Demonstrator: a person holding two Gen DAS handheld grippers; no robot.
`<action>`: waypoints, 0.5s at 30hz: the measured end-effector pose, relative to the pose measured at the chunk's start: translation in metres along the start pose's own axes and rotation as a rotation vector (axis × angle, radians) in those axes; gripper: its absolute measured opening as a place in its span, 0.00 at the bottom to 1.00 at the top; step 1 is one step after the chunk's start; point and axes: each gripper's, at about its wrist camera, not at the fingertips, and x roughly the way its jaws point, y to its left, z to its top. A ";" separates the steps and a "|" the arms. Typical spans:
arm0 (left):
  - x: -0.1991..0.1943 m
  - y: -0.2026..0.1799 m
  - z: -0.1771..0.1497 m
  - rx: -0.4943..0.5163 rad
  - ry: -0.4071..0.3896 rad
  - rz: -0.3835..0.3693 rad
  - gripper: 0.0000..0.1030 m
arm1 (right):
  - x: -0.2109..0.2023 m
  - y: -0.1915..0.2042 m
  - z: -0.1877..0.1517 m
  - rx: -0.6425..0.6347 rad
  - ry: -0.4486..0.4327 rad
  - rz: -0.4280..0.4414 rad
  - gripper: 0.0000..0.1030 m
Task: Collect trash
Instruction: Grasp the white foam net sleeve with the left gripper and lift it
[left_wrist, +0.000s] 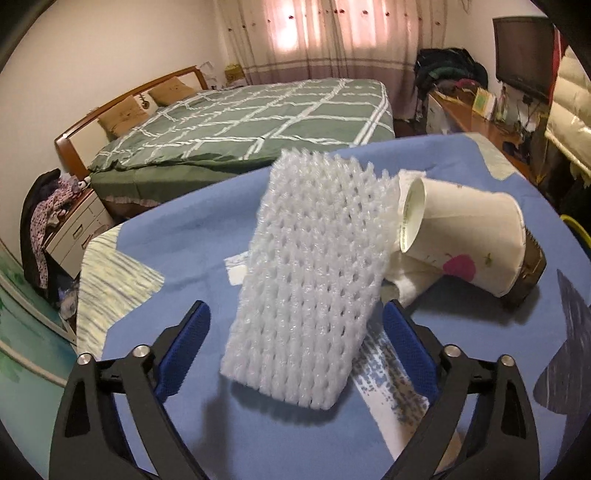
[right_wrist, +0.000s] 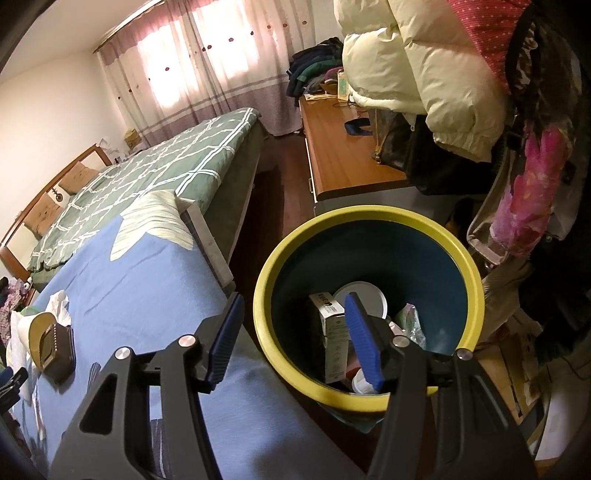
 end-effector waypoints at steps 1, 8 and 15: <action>0.005 0.000 0.001 0.004 0.012 -0.008 0.81 | 0.000 0.000 0.000 0.000 0.000 0.000 0.53; 0.014 -0.001 0.000 0.003 0.043 -0.057 0.56 | 0.001 0.001 -0.001 -0.003 0.007 0.014 0.53; -0.007 -0.008 -0.006 0.016 0.017 -0.066 0.49 | 0.001 0.002 -0.002 -0.005 0.009 0.023 0.53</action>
